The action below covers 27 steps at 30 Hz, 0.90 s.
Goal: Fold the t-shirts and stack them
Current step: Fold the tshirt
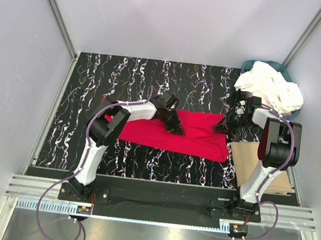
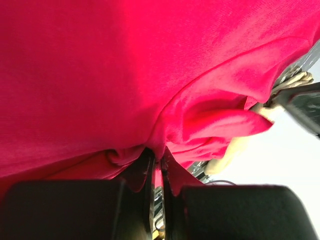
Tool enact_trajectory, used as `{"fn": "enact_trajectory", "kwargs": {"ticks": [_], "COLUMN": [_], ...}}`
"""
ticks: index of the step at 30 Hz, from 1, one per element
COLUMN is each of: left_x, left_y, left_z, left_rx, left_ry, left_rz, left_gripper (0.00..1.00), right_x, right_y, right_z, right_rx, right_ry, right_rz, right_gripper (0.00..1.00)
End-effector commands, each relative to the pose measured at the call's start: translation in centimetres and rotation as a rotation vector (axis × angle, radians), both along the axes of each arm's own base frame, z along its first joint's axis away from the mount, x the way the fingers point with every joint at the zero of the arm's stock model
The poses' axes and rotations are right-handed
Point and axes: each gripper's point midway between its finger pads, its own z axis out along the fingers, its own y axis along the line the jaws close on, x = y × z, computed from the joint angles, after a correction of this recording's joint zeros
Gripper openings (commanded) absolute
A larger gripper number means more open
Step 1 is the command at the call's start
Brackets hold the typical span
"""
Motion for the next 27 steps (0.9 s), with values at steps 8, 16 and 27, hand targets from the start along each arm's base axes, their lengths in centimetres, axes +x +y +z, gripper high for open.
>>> {"fn": "enact_trajectory", "kwargs": {"ticks": [8,16,27], "left_x": [-1.8,-4.6,0.2], "left_y": [1.3,4.6,15.9], "left_z": [6.4,5.8,8.7], "left_rx": [-0.177,-0.128,0.161], "left_ry": [-0.011,0.011,-0.293], "left_rz": [-0.124,-0.251,-0.222], "left_gripper": [0.07,0.39,0.46], "right_x": [-7.6,-6.7,-2.6], "right_y": [3.5,1.7,1.3], "right_z": [3.6,3.8,4.6], "right_rx": [0.160,0.009,-0.267], "right_ry": [0.048,0.019,0.037], "right_rz": [-0.004,-0.024,-0.319], "right_gripper": [0.27,0.30,0.61]}}
